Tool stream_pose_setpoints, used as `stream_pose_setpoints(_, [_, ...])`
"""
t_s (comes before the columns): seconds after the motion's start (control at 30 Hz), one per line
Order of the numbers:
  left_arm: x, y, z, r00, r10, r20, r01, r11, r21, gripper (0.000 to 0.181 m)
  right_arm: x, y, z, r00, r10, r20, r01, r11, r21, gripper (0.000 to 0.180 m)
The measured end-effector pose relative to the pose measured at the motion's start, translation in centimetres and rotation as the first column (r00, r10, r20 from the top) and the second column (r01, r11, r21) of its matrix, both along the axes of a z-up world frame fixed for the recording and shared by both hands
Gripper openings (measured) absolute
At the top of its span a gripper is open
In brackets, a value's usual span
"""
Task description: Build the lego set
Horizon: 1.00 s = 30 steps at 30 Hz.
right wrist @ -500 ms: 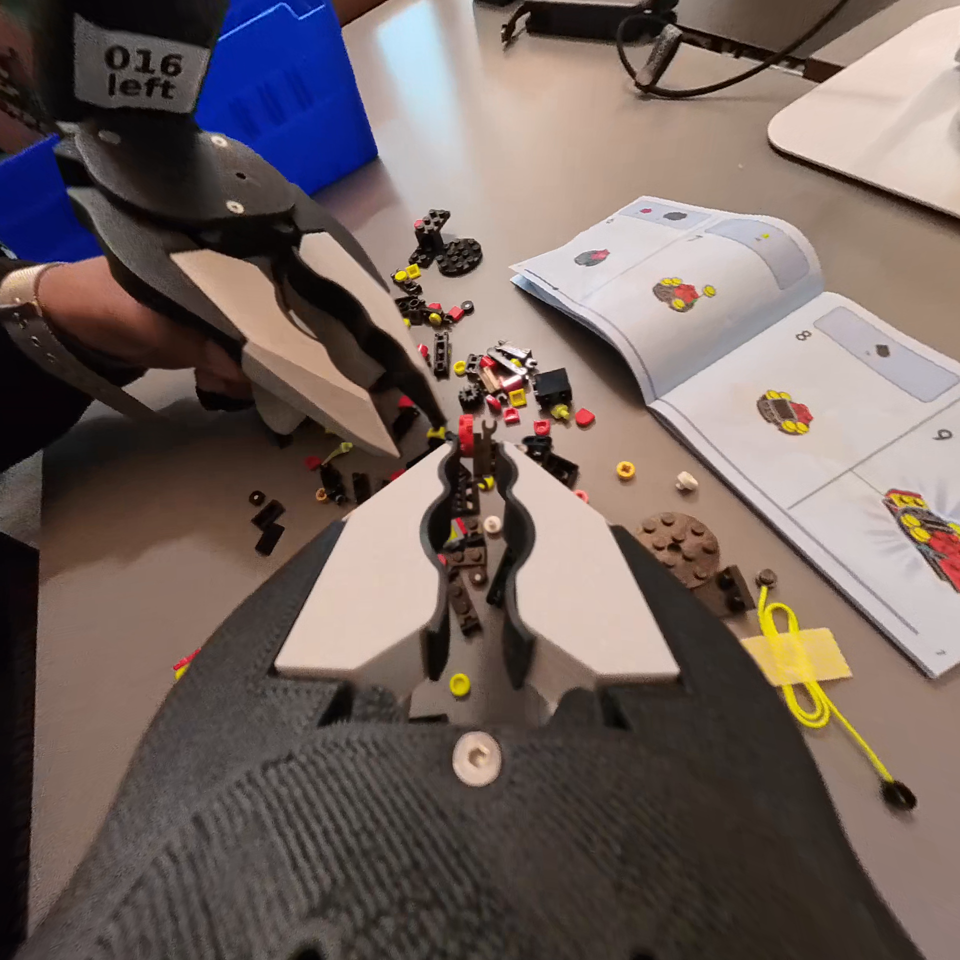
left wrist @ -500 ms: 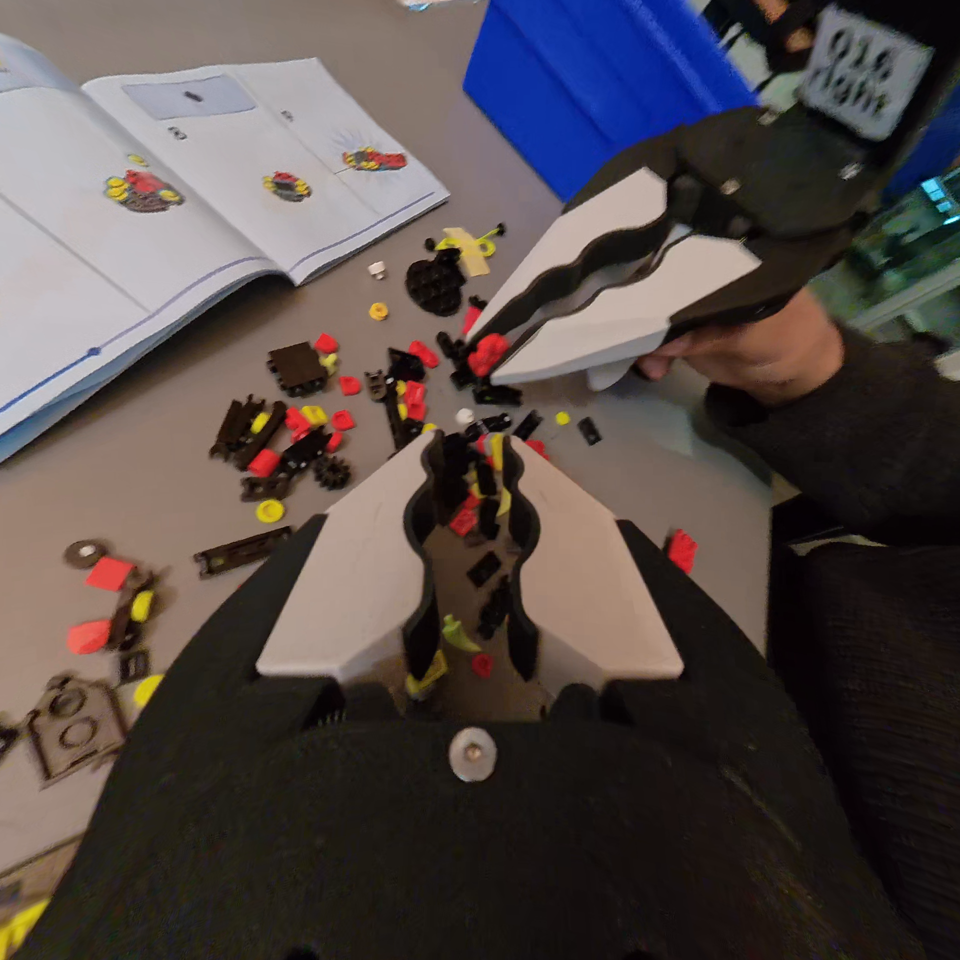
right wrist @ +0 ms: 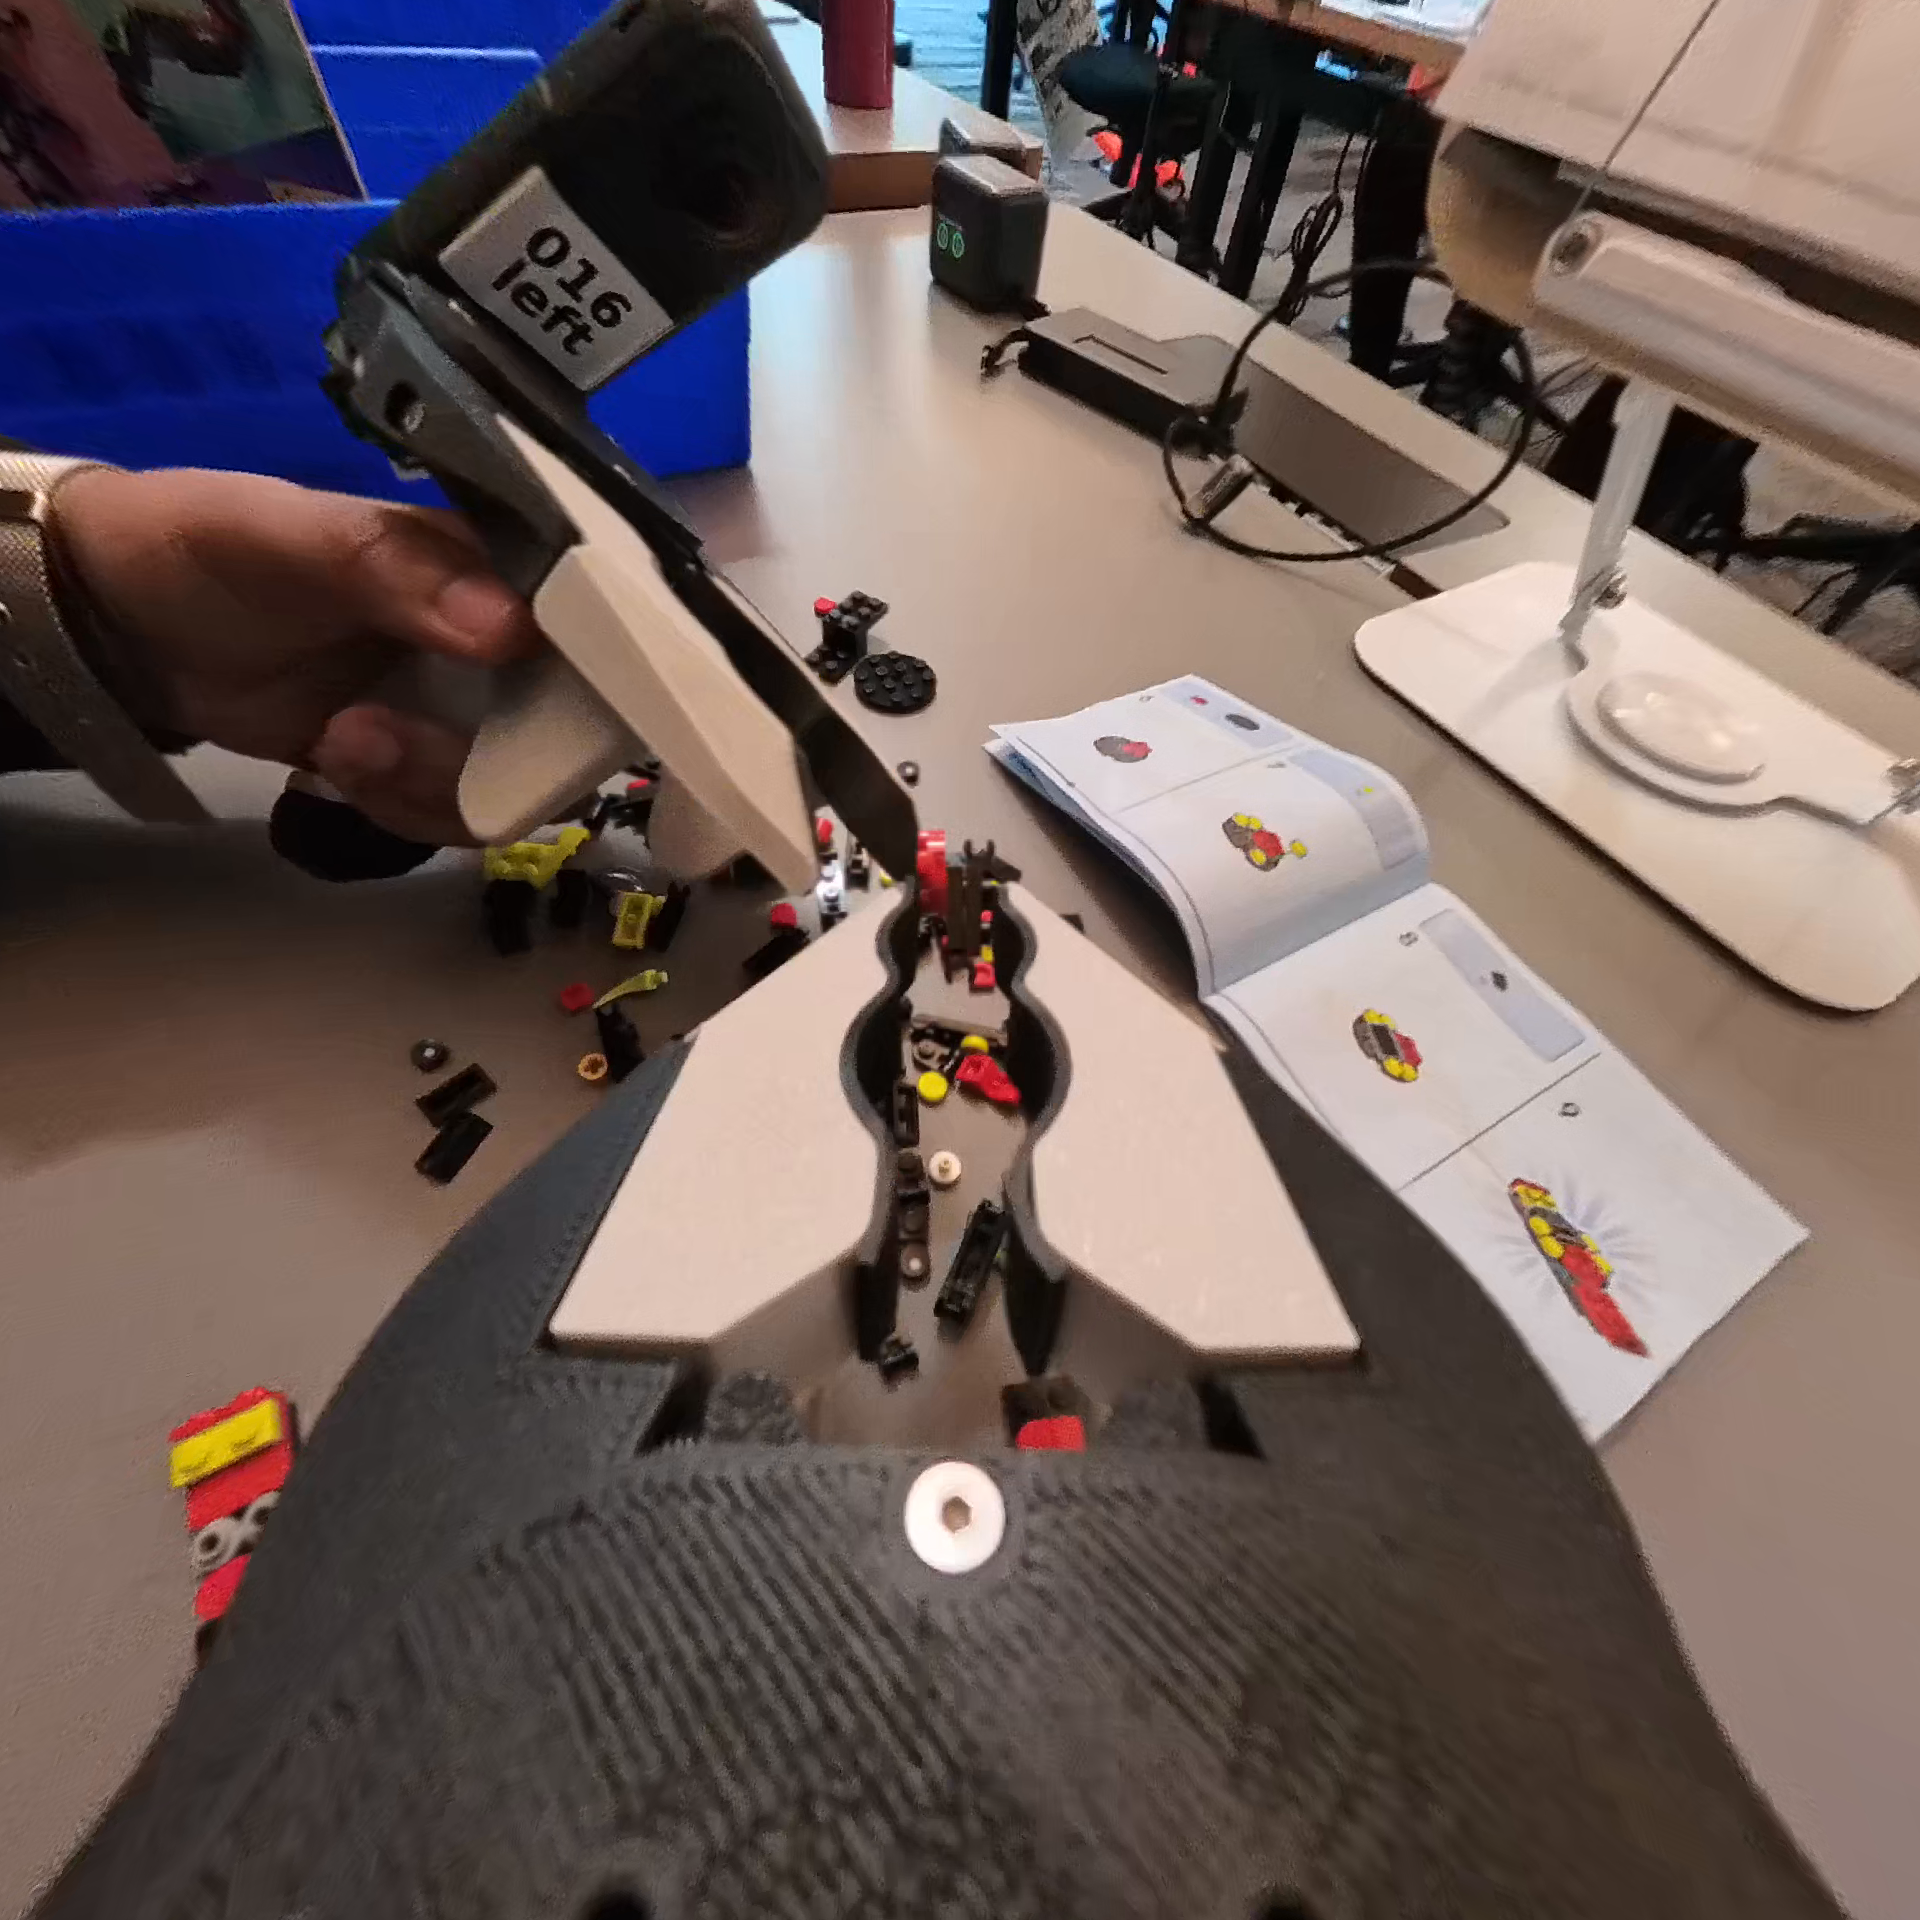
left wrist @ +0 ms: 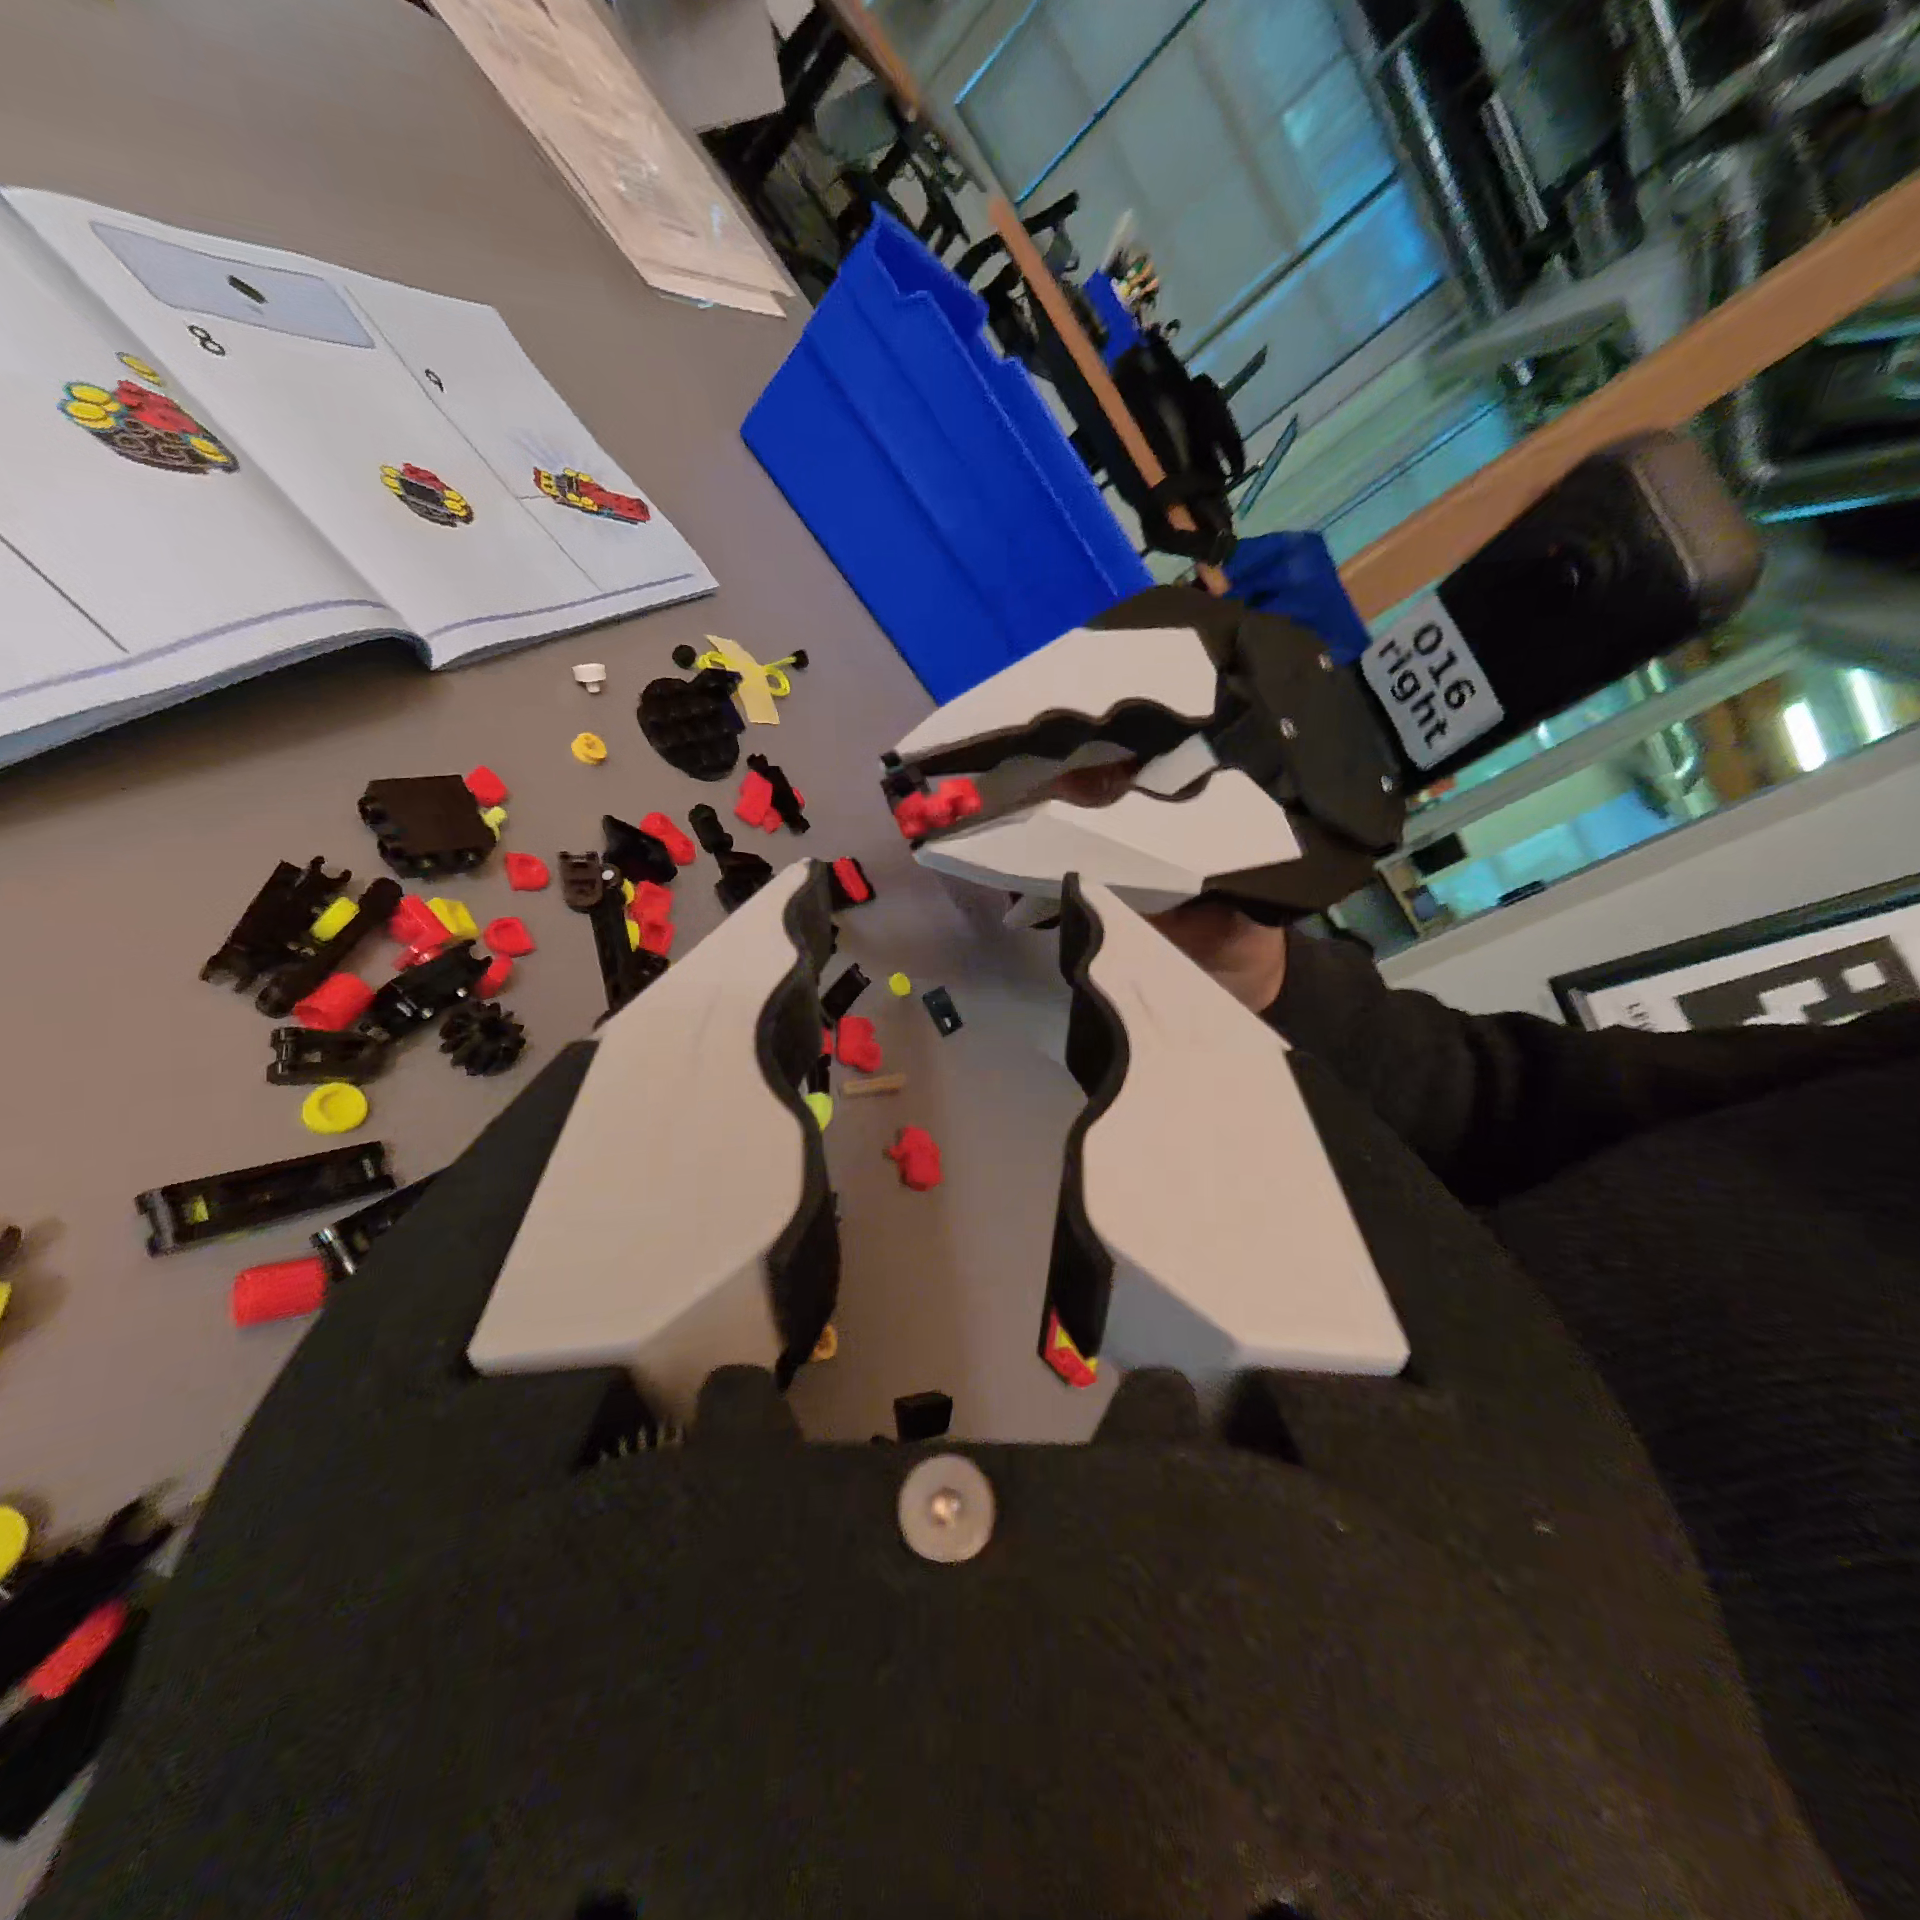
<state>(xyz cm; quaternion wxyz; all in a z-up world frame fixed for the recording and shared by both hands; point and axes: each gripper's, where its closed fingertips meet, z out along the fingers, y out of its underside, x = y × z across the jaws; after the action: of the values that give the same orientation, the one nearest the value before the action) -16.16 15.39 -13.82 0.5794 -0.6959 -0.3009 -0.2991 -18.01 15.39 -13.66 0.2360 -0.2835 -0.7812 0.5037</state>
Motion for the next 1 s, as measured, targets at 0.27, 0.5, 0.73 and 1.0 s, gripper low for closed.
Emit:
stream_pose_setpoints(0.27, [-0.17,-0.10,0.30,0.998,0.005,0.065,-0.008,0.999,0.038,0.039,0.37,-0.78,0.10,0.989,0.004,-0.149,0.022,0.985,0.171,0.011])
stream_pose_setpoints(0.5, [-0.05,-0.13,0.57,0.997,-0.006,0.081,0.002,0.998,0.057,0.026,0.36,-0.83,-0.02,0.982,0.012,-0.187,0.031,0.974,0.223,0.011])
stream_pose_setpoints(0.73, [-0.64,-0.52,0.72,0.985,0.004,0.171,-0.022,0.995,0.099,0.026,0.56,-0.80,0.18,0.972,0.050,-0.228,0.012,0.965,0.260,0.011])
stream_pose_setpoints(1.0, [-0.22,-0.35,0.41,0.983,-0.017,0.181,0.001,0.996,0.085,0.028,0.73,-1.05,0.22,0.966,0.069,-0.249,0.004,0.960,0.280,0.011])
